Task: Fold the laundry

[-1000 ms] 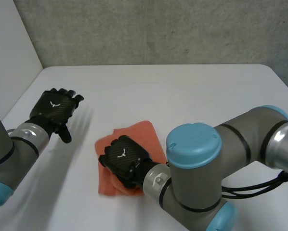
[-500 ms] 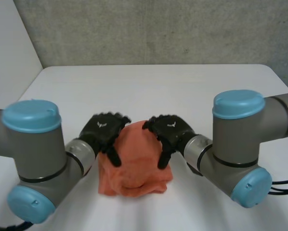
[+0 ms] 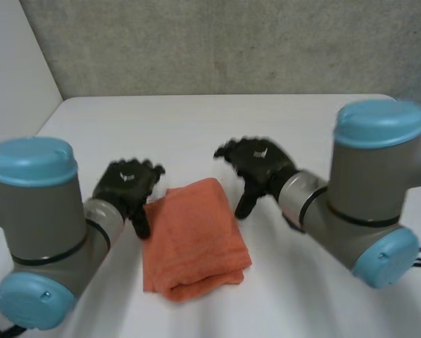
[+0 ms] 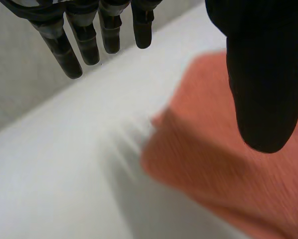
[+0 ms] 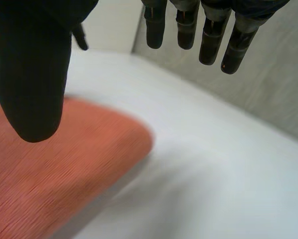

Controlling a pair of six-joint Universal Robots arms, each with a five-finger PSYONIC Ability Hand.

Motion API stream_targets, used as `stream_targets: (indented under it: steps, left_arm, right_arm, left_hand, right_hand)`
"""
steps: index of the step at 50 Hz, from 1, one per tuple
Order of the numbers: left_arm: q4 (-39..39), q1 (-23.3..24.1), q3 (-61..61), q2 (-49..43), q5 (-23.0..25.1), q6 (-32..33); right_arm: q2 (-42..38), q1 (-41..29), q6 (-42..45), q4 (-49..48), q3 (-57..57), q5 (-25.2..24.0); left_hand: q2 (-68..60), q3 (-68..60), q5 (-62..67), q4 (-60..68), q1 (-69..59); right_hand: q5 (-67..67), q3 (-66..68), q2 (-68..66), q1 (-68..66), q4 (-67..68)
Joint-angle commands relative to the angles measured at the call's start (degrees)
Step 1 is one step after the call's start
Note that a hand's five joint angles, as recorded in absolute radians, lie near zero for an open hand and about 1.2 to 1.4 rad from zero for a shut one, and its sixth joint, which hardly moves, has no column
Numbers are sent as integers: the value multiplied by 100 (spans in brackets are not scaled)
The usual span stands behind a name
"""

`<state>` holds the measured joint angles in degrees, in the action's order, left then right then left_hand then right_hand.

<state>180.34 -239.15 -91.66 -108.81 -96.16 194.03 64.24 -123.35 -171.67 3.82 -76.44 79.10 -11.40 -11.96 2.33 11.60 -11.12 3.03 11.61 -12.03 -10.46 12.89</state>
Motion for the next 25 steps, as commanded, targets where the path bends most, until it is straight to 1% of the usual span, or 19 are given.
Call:
stream_targets:
  steps: [1,5,7,10,12,13,19,25]
  left_arm:
    - [-130,-123,824,1141,-34,-40]
    - [-402,-386,1159,1450,27,-172]
    - [-587,-527,1291,1520,194,-321]
    - [-701,-580,1335,1573,325,-435]
    - [-833,-624,1379,1687,571,-724]
    - [-834,-624,1379,1713,598,-796]
    - [-825,-633,1370,1722,616,-1086]
    - [-799,-642,1361,1714,616,-1104]
  right_arm:
    - [1695,636,2,-557,-213,1255]
    - [1960,820,37,-487,-231,1458]
    - [2005,900,37,-417,-248,1459]
    - [2014,1014,46,-233,-266,1450]
    - [2005,1067,37,-92,-231,1441]
    - [2005,1093,37,-74,-231,1433]
    - [2014,1137,46,-12,-187,1432]
    - [2014,1120,46,-12,-213,1424]
  left_hand:
    - [85,141,-178,-104,57]
    - [119,175,-212,-138,90]
    - [136,191,-228,-155,107]
    - [119,175,-212,-138,91]
    - [119,175,-212,-138,91]
    - [119,175,-212,-138,90]
    - [85,141,-178,-104,57]
    - [136,192,-228,-155,107]
  right_hand:
    - [-303,-161,203,46,-289]
    - [-303,-161,203,46,-289]
    - [-303,-161,203,46,-289]
    - [-303,-161,203,46,-289]
    - [-303,-161,203,46,-289]
    - [-303,-161,203,46,-289]
    - [-303,-161,203,46,-289]
    - [-303,-161,203,46,-289]
